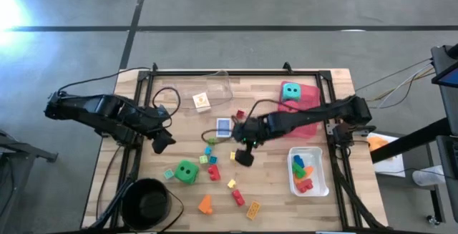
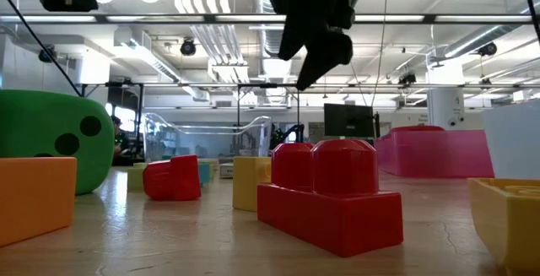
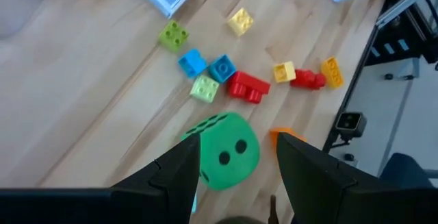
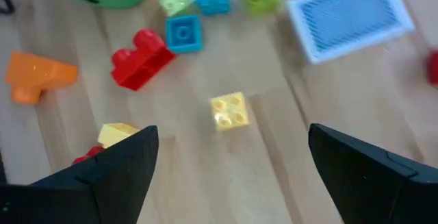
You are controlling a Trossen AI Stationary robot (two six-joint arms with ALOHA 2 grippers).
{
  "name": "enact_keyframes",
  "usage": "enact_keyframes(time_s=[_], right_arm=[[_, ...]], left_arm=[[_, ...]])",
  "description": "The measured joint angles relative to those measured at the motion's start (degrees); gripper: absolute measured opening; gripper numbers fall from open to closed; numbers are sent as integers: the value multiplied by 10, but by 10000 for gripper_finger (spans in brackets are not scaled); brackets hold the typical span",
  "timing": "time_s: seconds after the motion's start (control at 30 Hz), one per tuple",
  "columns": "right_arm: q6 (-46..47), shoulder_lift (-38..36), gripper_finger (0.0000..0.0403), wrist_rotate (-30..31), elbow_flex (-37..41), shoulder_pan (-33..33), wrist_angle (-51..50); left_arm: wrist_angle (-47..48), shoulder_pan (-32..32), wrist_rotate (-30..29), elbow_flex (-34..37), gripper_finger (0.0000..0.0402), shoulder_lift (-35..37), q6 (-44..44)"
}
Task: Pick & Place Toys
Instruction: Put the yellow game piece into the white bin
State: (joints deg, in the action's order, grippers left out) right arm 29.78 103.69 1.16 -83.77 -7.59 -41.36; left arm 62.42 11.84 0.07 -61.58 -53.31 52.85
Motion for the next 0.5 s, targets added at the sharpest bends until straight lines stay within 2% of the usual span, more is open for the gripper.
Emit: enact_keyframes(time_s=[0.23, 0.5], right_arm=[[-15, 50, 369, 17, 0, -35, 87], [-15, 112, 369, 23, 0, -39, 107]], left_arm=[[10, 27, 1, 0, 197, 15, 17], [9, 51, 1, 0, 197, 21, 31]])
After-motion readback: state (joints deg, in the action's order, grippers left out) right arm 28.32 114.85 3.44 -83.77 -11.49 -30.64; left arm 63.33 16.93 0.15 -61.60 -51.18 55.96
